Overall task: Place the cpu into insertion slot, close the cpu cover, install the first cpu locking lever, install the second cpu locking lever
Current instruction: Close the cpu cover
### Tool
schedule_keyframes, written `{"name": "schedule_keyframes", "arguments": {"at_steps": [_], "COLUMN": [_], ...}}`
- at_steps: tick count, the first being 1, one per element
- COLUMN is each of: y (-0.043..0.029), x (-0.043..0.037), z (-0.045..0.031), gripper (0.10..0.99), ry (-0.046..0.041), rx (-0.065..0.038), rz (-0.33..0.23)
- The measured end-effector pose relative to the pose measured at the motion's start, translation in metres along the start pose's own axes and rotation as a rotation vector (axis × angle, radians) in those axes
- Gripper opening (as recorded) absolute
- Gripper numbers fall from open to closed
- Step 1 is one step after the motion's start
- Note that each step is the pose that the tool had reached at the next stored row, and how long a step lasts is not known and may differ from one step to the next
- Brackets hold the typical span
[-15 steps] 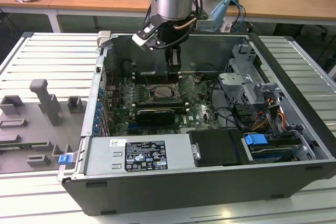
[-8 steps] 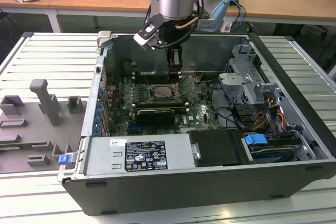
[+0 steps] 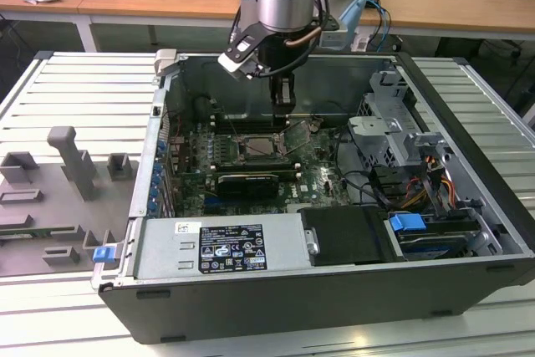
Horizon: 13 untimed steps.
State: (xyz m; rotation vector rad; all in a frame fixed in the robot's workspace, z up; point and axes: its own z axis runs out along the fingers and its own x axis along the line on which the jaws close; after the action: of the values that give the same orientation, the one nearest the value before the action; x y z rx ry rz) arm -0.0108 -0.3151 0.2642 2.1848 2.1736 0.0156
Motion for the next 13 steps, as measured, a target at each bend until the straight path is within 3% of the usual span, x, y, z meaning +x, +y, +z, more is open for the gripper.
{"name": "schedule_keyframes", "arguments": {"at_steps": [13], "y": [0.0120], "x": [0.0001], "z": [0.0021], "gripper": [0.106], "ry": [-0.0008], "rx": [0.000], "rz": [0.000]}}
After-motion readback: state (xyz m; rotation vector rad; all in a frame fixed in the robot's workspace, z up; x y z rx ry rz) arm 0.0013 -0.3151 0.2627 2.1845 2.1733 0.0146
